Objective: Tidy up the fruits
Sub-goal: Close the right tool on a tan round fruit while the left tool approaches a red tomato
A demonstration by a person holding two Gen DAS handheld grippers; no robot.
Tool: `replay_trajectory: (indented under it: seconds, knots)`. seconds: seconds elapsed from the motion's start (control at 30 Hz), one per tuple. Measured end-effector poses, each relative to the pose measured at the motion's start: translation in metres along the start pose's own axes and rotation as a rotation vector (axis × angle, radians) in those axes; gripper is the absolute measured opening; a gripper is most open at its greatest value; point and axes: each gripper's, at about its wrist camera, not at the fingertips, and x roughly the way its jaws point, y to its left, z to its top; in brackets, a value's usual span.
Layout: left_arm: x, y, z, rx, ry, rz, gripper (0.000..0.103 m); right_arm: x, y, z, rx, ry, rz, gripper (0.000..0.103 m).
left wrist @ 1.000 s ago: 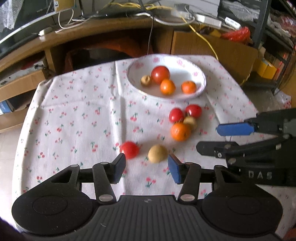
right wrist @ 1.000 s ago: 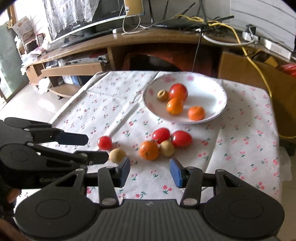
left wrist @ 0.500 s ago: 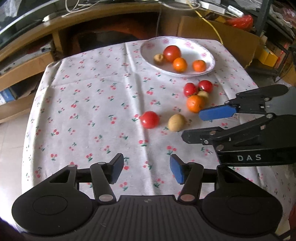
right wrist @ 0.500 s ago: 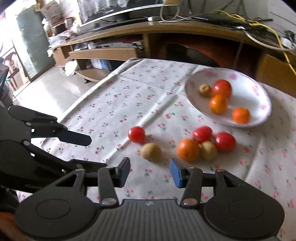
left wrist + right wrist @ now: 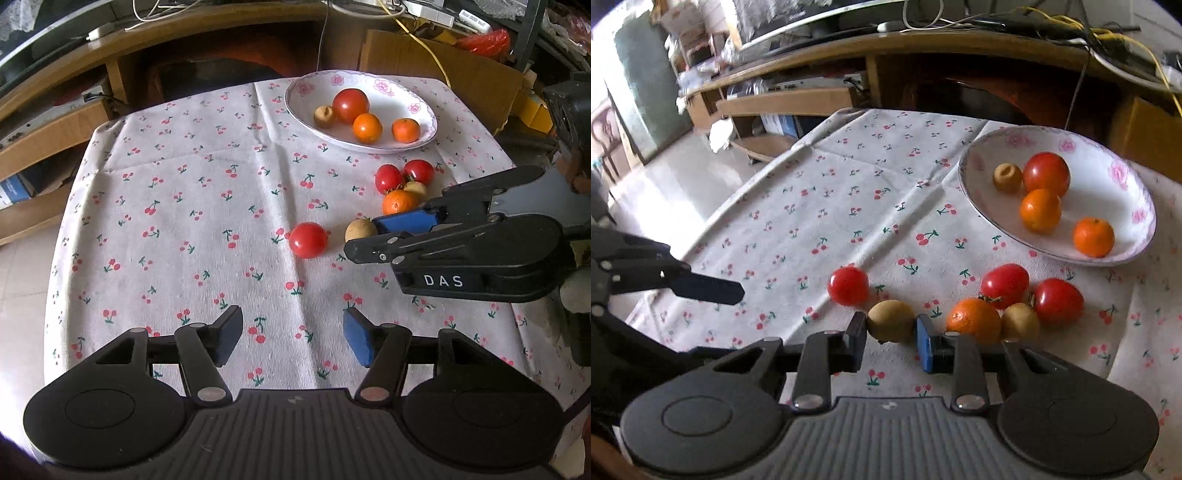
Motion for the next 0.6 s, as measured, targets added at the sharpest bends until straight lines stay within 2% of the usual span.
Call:
replay_trajectory:
  seconds: [0.17, 0.27, 0.4, 0.6]
  knots:
    - [0.003, 0.000, 0.004, 0.002, -0.012, -0.005, 0.068, -0.003, -0.002, 0.000, 0.009, 0.008, 0.009, 0.053]
    - [0.007, -0.002, 0.011, 0.017, -0.046, -0.008, 0.066, -0.021, -0.006, -0.004, 0.025, 0.001, -0.006, 0.053]
    - [0.023, -0.010, 0.023, 0.052, -0.076, -0.007, 0.052, -0.047, -0.014, -0.014, 0.069, 0.005, -0.027, 0.053]
    - [0.048, -0.019, 0.031, 0.070, -0.066, 0.023, 0.043, -0.072, -0.015, -0.033, 0.091, 0.029, -0.043, 0.053]
